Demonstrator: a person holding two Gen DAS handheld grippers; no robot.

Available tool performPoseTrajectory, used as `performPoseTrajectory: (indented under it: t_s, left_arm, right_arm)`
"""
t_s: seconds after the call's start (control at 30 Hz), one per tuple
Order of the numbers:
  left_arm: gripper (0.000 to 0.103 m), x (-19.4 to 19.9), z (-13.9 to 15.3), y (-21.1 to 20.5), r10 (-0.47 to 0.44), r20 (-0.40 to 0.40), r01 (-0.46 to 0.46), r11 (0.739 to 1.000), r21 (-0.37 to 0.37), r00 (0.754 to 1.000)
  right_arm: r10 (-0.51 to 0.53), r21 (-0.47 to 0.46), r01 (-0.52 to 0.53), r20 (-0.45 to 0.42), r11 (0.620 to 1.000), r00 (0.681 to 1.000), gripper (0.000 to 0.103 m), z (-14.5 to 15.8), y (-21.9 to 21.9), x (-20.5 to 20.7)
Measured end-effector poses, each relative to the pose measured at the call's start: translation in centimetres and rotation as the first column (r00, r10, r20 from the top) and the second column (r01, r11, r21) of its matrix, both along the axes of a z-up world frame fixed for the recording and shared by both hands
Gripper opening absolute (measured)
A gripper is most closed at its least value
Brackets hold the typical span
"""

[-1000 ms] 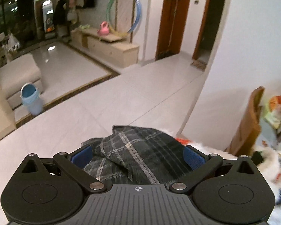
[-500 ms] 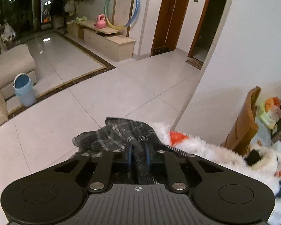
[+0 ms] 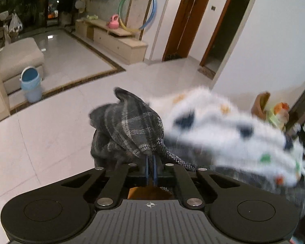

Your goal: Fold clothes

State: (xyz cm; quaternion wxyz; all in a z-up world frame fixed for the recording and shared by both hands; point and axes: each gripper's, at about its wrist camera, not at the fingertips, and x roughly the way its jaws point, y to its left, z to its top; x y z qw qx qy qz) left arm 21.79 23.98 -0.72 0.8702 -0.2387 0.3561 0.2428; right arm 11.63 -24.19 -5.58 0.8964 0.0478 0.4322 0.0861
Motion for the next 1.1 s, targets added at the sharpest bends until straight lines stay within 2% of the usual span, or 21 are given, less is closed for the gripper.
performPoseTrajectory:
  t_s: [0.07, 0.13, 0.23, 0.27, 0.33, 0.37, 0.4, 0.43, 0.5, 0.57, 0.73, 0.9, 1.1]
  left_arm:
    - [0.005, -1.9, -1.1, -0.8, -0.011, -0.03, 0.01, 1.0, -0.018, 0.999]
    - [0.005, -3.5, -1.8, -2.2, -0.035, -0.055, 0.035, 0.999, -0.003, 0.998]
    - [0.007, -4.7, -1.3, -4.5, -0.105, -0.062, 0.109, 0.992, 0.065, 0.993]
    - [0.013, -4.8, -0.7, -5.1, -0.129, -0.051, 0.134, 0.987, 0.095, 0.99]
    - [0.042, -4.3, 0.7, -6.3, -0.183, -0.029, 0.185, 0.971, 0.152, 0.983]
    - [0.07, -3.9, 1.4, -6.9, -0.211, -0.014, 0.21, 0.961, 0.182, 0.977]
    - [0.083, -3.4, 2.0, -7.5, -0.24, 0.002, 0.234, 0.949, 0.212, 0.971]
    - [0.085, -2.8, 2.7, -7.8, -0.274, 0.015, 0.263, 0.934, 0.241, 0.962]
    - [0.096, -0.7, 3.7, -8.9, -0.343, 0.025, 0.323, 0.905, 0.276, 0.939]
    - [0.1, 1.1, 4.7, -9.8, -0.409, 0.041, 0.38, 0.878, 0.291, 0.912]
    - [0.103, 6.6, 5.9, -12.8, -0.554, 0.049, 0.514, 0.798, 0.315, 0.831]
    - [0.103, 12.6, 5.2, -15.9, -0.67, 0.0, 0.628, 0.695, 0.349, 0.742]
    - [0.103, 17.9, 2.6, -19.0, -0.765, -0.134, 0.732, 0.528, 0.43, 0.63]
  right_arm:
    - [0.007, 0.002, -0.007, 0.0, 1.0, 1.0, 0.102, 0.0, 0.1, -0.1]
    - [0.012, 0.002, -0.012, 0.0, 1.0, 1.0, 0.102, -0.1, 0.2, -0.1]
    - [0.02, 0.002, -0.02, 0.0, 1.0, 1.0, 0.102, 0.0, 0.3, -0.2]
    - [0.023, 0.002, -0.023, 0.0, 1.0, 1.0, 0.102, 0.0, 0.3, -0.3]
    - [0.026, 0.004, -0.026, 0.002, 1.0, 1.0, 0.102, 0.0, 0.3, -0.2]
    - [0.027, 0.005, -0.027, 0.004, 1.0, 1.0, 0.102, 0.0, 0.3, -0.2]
    - [0.028, 0.005, -0.028, 0.005, 1.0, 1.0, 0.102, 0.0, 0.3, -0.2]
    - [0.026, 0.007, -0.026, 0.006, 1.0, 1.0, 0.102, 0.0, 0.2, -0.2]
    - [0.022, 0.01, -0.022, 0.007, 1.0, 1.0, 0.102, 0.0, 0.0, -0.2]
    - [0.015, 0.01, -0.015, 0.007, 1.0, 1.0, 0.102, -0.1, -0.2, -0.1]
    - [-0.019, 0.013, 0.019, 0.003, 1.0, 1.0, 0.102, -0.3, -1.2, 0.3]
    - [-0.057, 0.012, 0.057, -0.007, 0.998, 0.998, 0.102, -0.7, -2.1, 0.7]
    - [-0.101, 0.011, 0.101, -0.026, 0.995, 0.995, 0.102, -1.3, -3.1, 1.2]
